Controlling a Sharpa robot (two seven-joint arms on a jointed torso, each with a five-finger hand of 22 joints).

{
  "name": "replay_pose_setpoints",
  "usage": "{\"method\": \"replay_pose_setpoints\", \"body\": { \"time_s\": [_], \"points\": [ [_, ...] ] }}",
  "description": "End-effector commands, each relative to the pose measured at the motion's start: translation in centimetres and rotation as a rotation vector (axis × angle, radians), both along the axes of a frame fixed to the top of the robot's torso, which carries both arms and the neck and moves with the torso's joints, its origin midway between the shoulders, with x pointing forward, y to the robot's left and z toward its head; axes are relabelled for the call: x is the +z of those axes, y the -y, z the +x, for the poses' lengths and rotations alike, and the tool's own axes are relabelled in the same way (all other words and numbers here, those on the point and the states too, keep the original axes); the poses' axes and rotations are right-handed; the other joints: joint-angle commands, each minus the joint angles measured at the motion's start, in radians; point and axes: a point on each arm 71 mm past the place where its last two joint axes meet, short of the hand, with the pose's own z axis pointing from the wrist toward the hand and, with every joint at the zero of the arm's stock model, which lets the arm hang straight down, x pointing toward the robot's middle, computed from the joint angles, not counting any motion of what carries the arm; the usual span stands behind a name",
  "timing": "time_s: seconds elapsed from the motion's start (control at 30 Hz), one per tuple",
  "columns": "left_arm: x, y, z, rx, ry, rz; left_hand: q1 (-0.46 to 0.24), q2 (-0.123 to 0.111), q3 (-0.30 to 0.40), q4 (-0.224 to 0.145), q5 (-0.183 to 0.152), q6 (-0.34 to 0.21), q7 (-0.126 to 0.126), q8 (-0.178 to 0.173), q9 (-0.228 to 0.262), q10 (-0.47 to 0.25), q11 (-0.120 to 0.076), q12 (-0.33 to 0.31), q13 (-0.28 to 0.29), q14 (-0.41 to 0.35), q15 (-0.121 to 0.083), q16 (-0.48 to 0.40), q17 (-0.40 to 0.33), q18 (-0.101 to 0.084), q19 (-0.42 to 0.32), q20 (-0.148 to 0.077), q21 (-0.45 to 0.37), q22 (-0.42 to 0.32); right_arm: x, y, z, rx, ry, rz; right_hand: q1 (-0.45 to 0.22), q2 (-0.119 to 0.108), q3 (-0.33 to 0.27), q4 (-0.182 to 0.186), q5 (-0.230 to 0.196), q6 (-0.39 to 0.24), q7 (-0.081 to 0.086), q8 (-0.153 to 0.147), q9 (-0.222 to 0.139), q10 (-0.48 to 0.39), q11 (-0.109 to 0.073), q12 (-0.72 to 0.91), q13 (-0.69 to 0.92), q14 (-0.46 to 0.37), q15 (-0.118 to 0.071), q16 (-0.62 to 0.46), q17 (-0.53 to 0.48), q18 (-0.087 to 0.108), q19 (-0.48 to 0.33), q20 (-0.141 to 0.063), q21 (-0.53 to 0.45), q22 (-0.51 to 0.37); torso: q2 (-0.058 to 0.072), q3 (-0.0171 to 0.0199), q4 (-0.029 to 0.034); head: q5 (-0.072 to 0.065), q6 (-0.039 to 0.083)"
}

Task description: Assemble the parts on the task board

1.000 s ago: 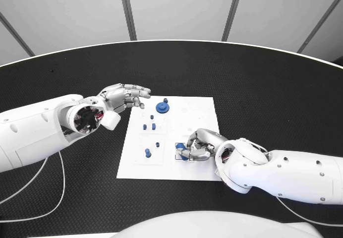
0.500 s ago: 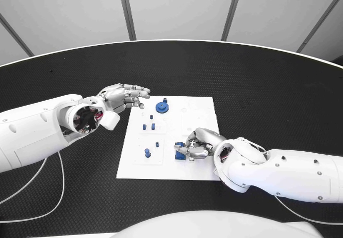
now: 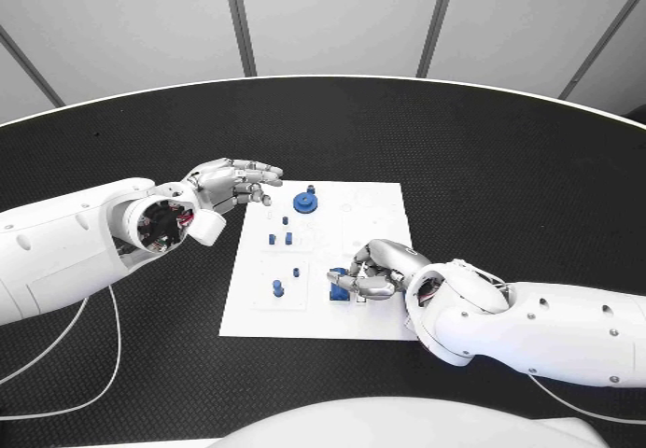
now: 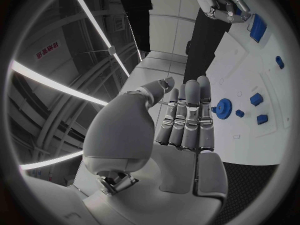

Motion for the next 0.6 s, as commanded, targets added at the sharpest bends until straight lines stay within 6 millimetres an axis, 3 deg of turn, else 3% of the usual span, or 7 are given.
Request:
{"method": "replay_pose_setpoints", "body": {
  "time_s": [0.03, 0.17, 0.2, 0.27, 0.37, 0.43, 0.6],
  "points": [
    [0.0, 0.0, 0.0, 0.0, 0.0, 0.0, 0.002, 0.005, -0.005, -0.002, 0.003, -0.005, -0.002, 0.001, -0.001, -0.006, 0.001, 0.004, 0.001, -0.006, -0.003, 0.002, -0.002, 0.007, 0.004, 0.001, -0.005, -0.001, 0.4, 0.5, -0.3, 0.001, 0.015, 0.013, 0.036, 0.003, -0.001, -0.006, 0.011, -0.007, -0.004, 0.007, -0.002, 0.083, -0.002, -0.002, 0.223, 0.105, -0.003, 0.006, 0.263, -0.01, 0.095, -0.007, -0.001, 0.232, 0.0, 0.0004, 0.0001, 0.0, 0.001],
    [0.0, -0.1, 0.0, 0.004, 0.003, 0.0, 0.002, 0.005, -0.005, -0.002, 0.003, -0.005, -0.002, 0.001, -0.001, -0.006, 0.001, 0.004, 0.001, -0.006, -0.003, 0.002, -0.002, 0.007, 0.004, 0.001, -0.005, -0.001, 0.9, 1.7, -0.4, -0.02, 0.05, 0.046, 0.128, -0.005, 0.021, -0.048, 0.006, -0.035, 0.005, -0.006, -0.01, 0.073, 0.005, -0.025, 0.21, 0.105, 0.002, 0.006, 0.263, -0.003, 0.087, -0.005, -0.033, 0.215, -0.002, -0.0002, -0.0013, -0.002, 0.003],
    [0.0, -0.2, 0.0, 0.006, 0.003, 0.0, 0.002, 0.005, -0.005, -0.002, 0.003, -0.005, -0.002, 0.001, -0.001, -0.006, 0.001, 0.004, 0.001, -0.006, -0.003, 0.002, -0.002, 0.007, 0.004, 0.001, -0.005, -0.001, 1.1, 2.2, -0.5, -0.024, 0.059, 0.053, 0.182, -0.016, 0.038, -0.078, 0.013, -0.066, 0.019, -0.033, -0.022, 0.064, 0.016, -0.045, 0.199, 0.103, 0.011, 0.002, 0.253, 0.002, 0.081, 0.001, -0.055, 0.203, -0.003, 0.0007, -0.003, 0.0, 0.002],
    [0.0, -0.2, 0.0, 0.008, 0.004, 0.0, 0.002, 0.005, -0.005, -0.002, 0.003, -0.005, -0.002, 0.001, -0.001, -0.006, 0.001, 0.004, 0.001, -0.006, -0.003, 0.002, -0.002, 0.007, 0.004, 0.001, -0.005, -0.001, 1.1, 2.6, -0.6, -0.024, 0.061, 0.052, 0.206, -0.024, 0.045, -0.093, 0.014, -0.065, 0.02, -0.038, -0.025, 0.062, 0.018, -0.047, 0.198, 0.102, 0.013, 0.001, 0.252, 0.003, 0.08, 0.003, -0.058, 0.202, -0.003, 0.0023, -0.0057, 0.002, 0.002],
    [0.0, -0.1, 0.1, 0.007, 0.005, -0.001, 0.002, 0.005, -0.005, -0.002, 0.003, -0.005, -0.002, 0.001, -0.001, -0.006, 0.001, 0.004, 0.001, -0.006, -0.003, 0.002, -0.002, 0.007, 0.004, 0.001, -0.005, -0.001, 1.1, 2.9, -0.6, -0.017, 0.056, 0.045, 0.25, -0.035, 0.063, -0.122, -0.042, -0.058, 0.019, -0.044, -0.03, 0.062, 0.017, -0.049, 0.198, 0.102, 0.013, 0.001, 0.251, 0.003, 0.08, 0.005, -0.058, 0.202, -0.004, 0.0023, -0.0058, 0.0, 0.005],
    [0.0, 0.1, 0.1, 0.002, 0.006, -0.003, 0.002, 0.005, -0.005, -0.002, 0.003, -0.005, -0.002, 0.001, -0.001, -0.006, 0.001, 0.004, 0.001, -0.006, -0.003, 0.002, -0.002, 0.007, 0.004, 0.001, -0.005, -0.001, 1.0, 2.8, -0.6, -0.008, 0.049, 0.039, 0.294, -0.054, 0.08, -0.152, -0.122, -0.043, 0.016, -0.049, -0.036, 0.063, 0.015, -0.045, 0.201, 0.102, 0.012, 0.001, 0.251, 0.002, 0.081, 0.006, -0.054, 0.205, -0.004, 0.0036, -0.0047, 0.0, 0.006],
    [0.0, 0.2, 0.1, -0.002, 0.006, -0.004, 0.002, 0.006, -0.005, -0.001, 0.004, -0.006, -0.002, 0.001, -0.001, -0.006, 0.001, 0.004, 0.001, -0.007, -0.002, 0.003, -0.002, 0.007, 0.004, 0.001, -0.005, -0.001, 0.8, 2.4, -0.4, 0.004, 0.038, 0.031, 0.297, -0.053, 0.084, -0.152, -0.133, -0.034, 0.014, -0.047, -0.036, 0.066, 0.014, -0.04, 0.204, 0.103, 0.011, 0.002, 0.253, 0.001, 0.082, 0.006, -0.05, 0.207, -0.004, 0.0049, -0.0039, 0.001, 0.006]
  ]
}}
